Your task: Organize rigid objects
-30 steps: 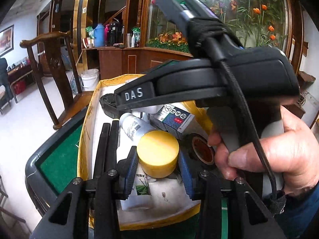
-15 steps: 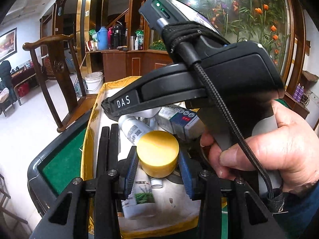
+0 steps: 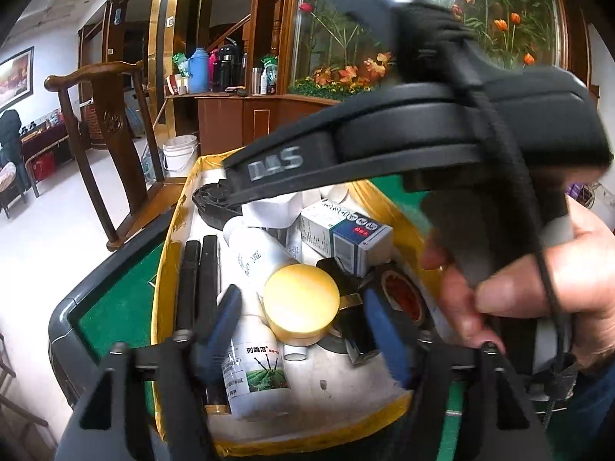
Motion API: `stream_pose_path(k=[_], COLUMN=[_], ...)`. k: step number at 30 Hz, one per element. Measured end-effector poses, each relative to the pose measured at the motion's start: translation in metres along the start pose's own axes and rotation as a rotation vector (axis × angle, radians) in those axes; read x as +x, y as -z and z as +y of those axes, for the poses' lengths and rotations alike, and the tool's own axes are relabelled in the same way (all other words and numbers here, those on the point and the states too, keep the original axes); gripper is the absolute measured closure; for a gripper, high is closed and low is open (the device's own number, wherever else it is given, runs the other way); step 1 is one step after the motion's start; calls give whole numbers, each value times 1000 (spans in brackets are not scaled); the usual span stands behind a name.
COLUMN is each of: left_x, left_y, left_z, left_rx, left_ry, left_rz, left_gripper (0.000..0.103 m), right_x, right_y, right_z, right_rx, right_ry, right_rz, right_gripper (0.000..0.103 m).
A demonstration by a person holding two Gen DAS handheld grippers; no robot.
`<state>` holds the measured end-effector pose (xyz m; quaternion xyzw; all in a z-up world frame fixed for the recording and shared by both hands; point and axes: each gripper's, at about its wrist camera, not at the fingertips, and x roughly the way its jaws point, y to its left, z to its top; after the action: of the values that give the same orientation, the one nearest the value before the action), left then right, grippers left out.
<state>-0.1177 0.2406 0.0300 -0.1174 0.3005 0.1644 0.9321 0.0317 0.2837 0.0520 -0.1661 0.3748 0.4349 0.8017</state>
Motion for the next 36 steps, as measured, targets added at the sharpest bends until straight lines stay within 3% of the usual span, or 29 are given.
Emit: stream_pose_path(k=[3,5,9,11,14,20,25,27,30,36], left_x=[-6,-11,-23,-31,-39,-35,-42,-42,-42,-48], left_y=[1,2,6,7,10,2,-1,-1,-2,8], left_z=[-5,-12,-20,-22,-24,-27,-30,-26,-21,-15], left_rx=[9,29,67,83,82,85,110,107,117,137], left_ry=[4,3,-48,-81,-77,-177,-290,-325,-373,-417], left_rz=[-17,-30,-82,-109,-148,-83,-60,-41,-12,-52], left_gripper=[22,11,4,1,1,1,1,1,1,1], right_x=[-19,-34,-73,-93,-124,-153,-159,-159,-157,-154], right_y=[5,10,26,37,64,103,148,158,160,162], right_z=[-6,-13,-34,-45,-68,-99,-98,-99,-95,-67], right_rx=[10,34,111,144,199,335,305,335,318,218], right_ry=[3,10,25,40,59,70,160,114,110,126], right_rz=[-32,-59,-119,-154,-209,-247,-224,-212,-209,-223], right_gripper=[32,29,27,17,9,8,8,8,8,8])
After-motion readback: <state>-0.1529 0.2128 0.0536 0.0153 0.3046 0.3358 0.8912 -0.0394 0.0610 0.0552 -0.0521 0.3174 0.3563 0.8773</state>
